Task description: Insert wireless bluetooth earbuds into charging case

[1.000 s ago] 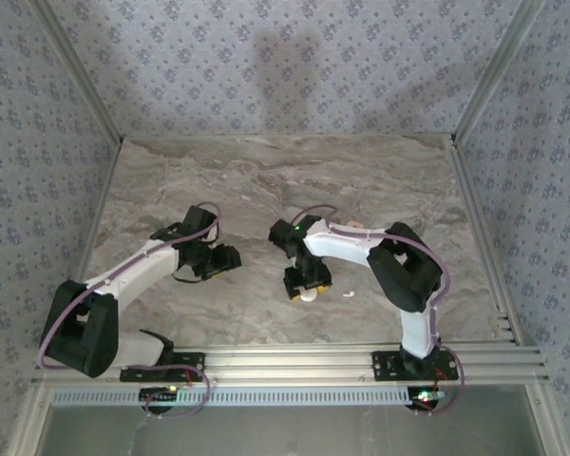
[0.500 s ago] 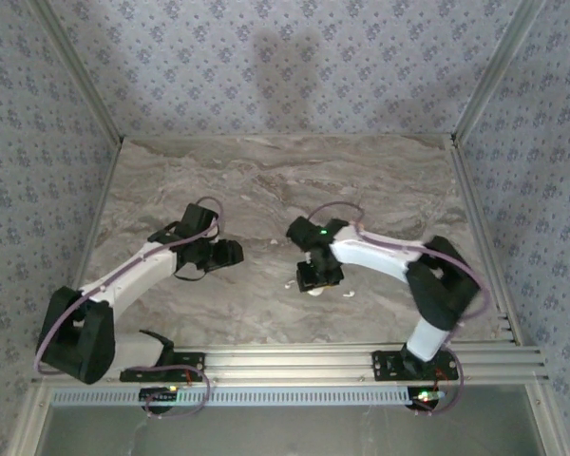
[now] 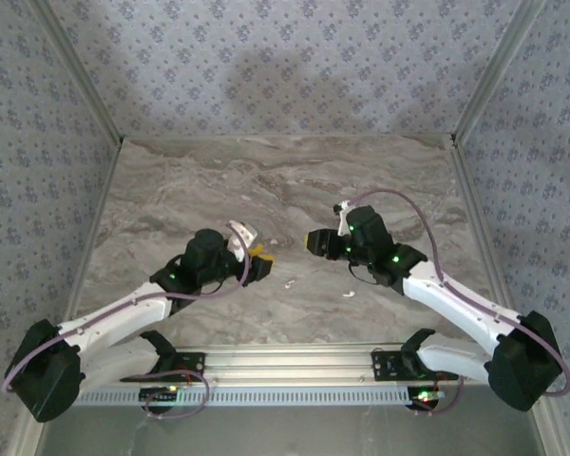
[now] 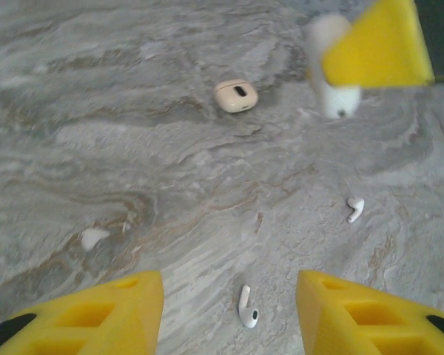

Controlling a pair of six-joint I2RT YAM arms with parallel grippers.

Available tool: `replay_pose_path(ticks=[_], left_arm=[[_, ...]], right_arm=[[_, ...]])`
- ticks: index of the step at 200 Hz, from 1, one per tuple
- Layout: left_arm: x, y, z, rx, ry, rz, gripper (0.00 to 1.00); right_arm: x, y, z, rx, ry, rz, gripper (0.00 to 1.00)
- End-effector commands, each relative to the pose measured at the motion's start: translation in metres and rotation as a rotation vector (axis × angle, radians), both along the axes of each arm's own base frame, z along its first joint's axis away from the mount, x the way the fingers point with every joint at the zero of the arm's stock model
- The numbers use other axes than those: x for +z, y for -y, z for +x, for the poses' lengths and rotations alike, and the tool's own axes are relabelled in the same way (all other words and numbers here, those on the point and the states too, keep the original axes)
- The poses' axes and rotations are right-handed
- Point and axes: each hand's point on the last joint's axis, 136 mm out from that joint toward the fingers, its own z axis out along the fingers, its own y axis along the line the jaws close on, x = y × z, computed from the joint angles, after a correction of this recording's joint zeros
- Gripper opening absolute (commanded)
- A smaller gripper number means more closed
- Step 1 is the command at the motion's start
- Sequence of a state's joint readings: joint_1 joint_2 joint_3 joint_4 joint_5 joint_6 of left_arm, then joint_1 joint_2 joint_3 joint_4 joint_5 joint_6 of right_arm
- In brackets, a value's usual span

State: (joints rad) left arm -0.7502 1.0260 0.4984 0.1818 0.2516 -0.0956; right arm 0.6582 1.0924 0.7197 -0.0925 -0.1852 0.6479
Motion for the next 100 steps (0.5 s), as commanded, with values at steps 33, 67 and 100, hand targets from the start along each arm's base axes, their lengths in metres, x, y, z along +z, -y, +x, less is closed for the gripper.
replay_pose_path(ticks=[33, 67, 100], left_arm=[[0.045, 0.035, -0.007, -0.155, 0.322, -0.08, 0.49], [0.053, 0.04, -0.006, -0.147, 0.345, -0.117, 0.49], [0.06, 0.042, -0.008, -0.143, 0.356, -0.154, 0.5]], right_arm=[[0.043, -0.034, -0.014, 0.175, 0.128, 0.227, 0.44], [0.042, -0.043, -0.021, 0.212, 0.122, 0.259, 0.45], [0.039, -0.05, -0.026, 0.231, 0.107, 0.278, 0.45]])
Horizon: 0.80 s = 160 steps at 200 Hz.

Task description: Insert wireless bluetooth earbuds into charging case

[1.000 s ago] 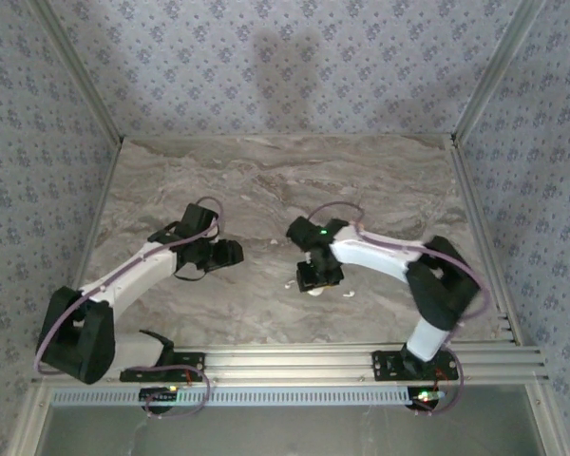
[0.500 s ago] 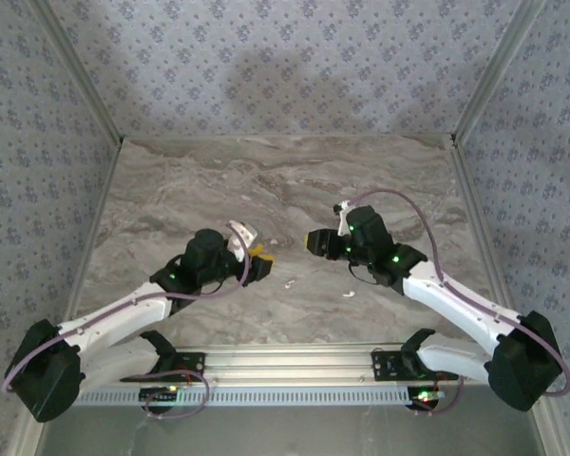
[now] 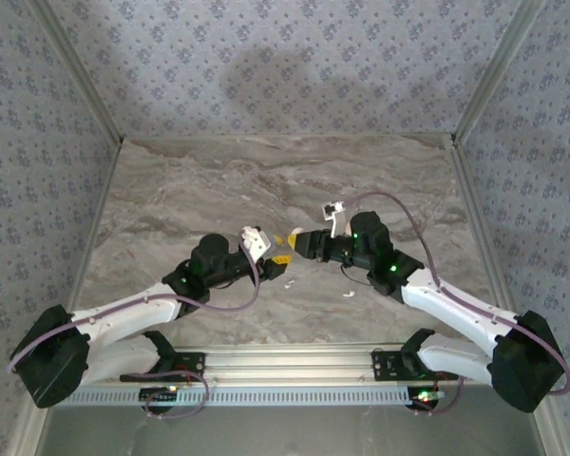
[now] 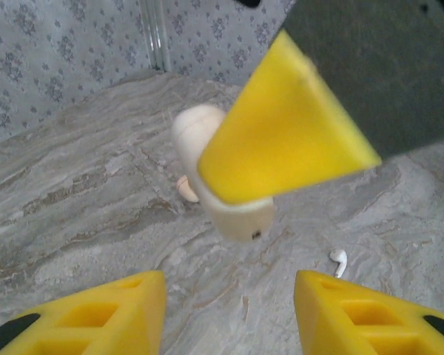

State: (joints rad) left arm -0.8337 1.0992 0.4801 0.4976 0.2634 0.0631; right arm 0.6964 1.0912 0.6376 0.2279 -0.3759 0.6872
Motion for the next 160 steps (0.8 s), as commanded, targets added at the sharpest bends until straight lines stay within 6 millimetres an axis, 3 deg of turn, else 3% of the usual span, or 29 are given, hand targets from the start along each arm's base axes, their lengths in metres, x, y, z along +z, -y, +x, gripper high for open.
replay_pose_path(ticks=[1, 100, 160], left_arm=[[0.021, 0.004, -0.001, -0.007, 0.064, -0.071, 0.5], [0.032, 0.006, 0.005, 0.02, 0.03, -0.132, 0.48], [0.03, 0.007, 0.005, 0.021, 0.021, -0.136, 0.33]], right_arm=[[0.004, -0.009, -0.006, 0.039, 0.002, 0.045, 0.45], [0.01, -0.02, -0.013, 0.087, -0.004, 0.086, 0.46], [0.008, -0.024, -0.018, 0.118, -0.026, 0.093, 0.46]])
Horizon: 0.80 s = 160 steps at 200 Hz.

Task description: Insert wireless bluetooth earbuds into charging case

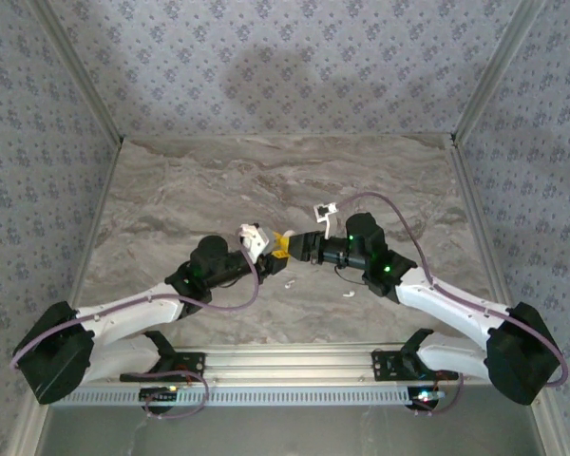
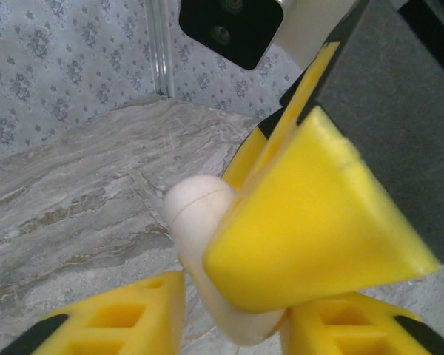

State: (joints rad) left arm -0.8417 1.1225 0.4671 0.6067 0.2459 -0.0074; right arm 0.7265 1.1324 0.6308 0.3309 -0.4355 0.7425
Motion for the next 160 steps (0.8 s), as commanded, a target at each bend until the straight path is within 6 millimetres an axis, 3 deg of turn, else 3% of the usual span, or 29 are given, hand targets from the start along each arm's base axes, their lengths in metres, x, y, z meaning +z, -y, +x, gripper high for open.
replay_pose_path(ticks=[1, 43, 67, 85, 116, 160], left_arm=[[0.018, 0.003, 0.001, 0.001, 0.033, -0.052, 0.32], [0.022, 0.003, -0.002, -0.016, 0.038, -0.061, 0.25], [0.018, 0.002, -0.005, -0.033, 0.041, -0.044, 0.23], [0.013, 0.0, -0.005, -0.068, 0.036, -0.031, 0.22], [0.015, -0.002, -0.004, -0.156, 0.017, -0.047, 0.2], [0.022, 0.009, -0.015, -0.291, 0.035, -0.032, 0.18]], right_arm=[[0.002, -0.005, -0.008, 0.045, -0.007, 0.022, 0.46], [0.0, -0.003, -0.008, 0.042, 0.0, 0.008, 0.51], [0.004, 0.007, -0.005, 0.023, 0.061, -0.03, 0.7], [0.009, 0.027, 0.0, -0.019, 0.165, -0.109, 0.77], [0.028, 0.048, -0.005, 0.035, 0.399, -0.175, 0.78], [0.022, 0.064, -0.021, 0.223, 0.619, -0.394, 0.74]])
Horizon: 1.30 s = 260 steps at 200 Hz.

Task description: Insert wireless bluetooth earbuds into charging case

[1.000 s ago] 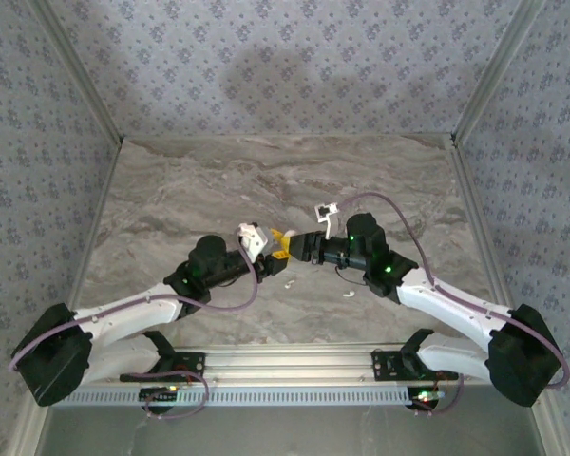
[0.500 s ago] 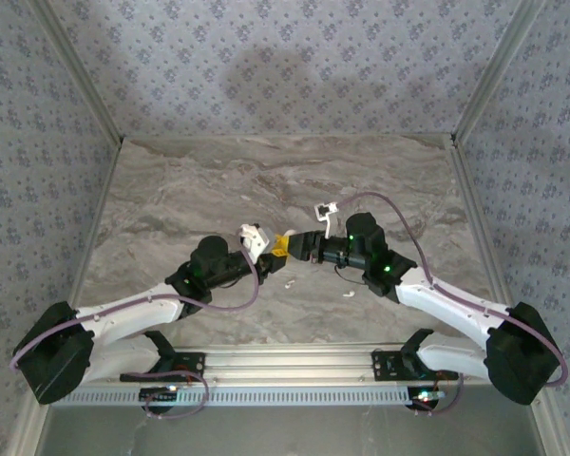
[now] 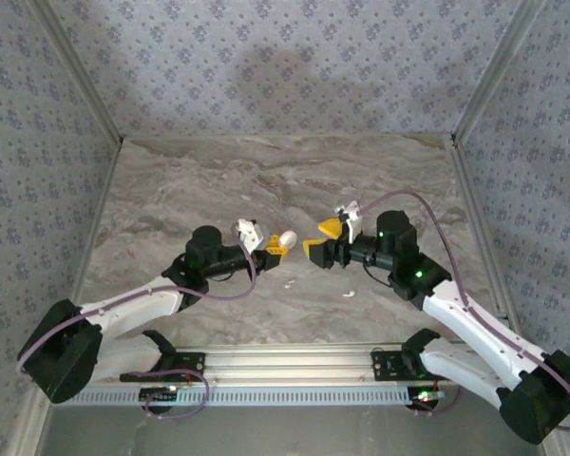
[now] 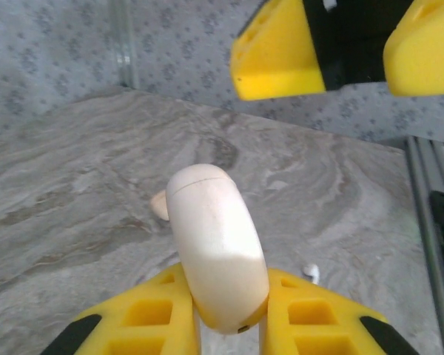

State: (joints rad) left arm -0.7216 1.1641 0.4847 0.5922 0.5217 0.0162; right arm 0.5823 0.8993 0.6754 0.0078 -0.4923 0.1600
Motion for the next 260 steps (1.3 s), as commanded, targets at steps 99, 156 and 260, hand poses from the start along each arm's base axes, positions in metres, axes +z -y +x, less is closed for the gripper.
replay_pose_path(ticks=[99, 156, 260], left_arm=[[0.048, 0.011, -0.044, -0.294, 0.171, -0.075, 0.18], [0.051, 0.012, -0.051, -0.335, 0.175, -0.079, 0.18], [0.053, 0.012, -0.056, -0.351, 0.164, -0.075, 0.18]], right_arm=[[-0.007, 0.009, -0.049, 0.53, 0.393, -0.285, 0.59], [-0.004, -0.01, -0.04, 0.609, 0.367, -0.253, 0.59], [0.004, -0.032, -0.056, 0.797, 0.33, -0.108, 0.41]])
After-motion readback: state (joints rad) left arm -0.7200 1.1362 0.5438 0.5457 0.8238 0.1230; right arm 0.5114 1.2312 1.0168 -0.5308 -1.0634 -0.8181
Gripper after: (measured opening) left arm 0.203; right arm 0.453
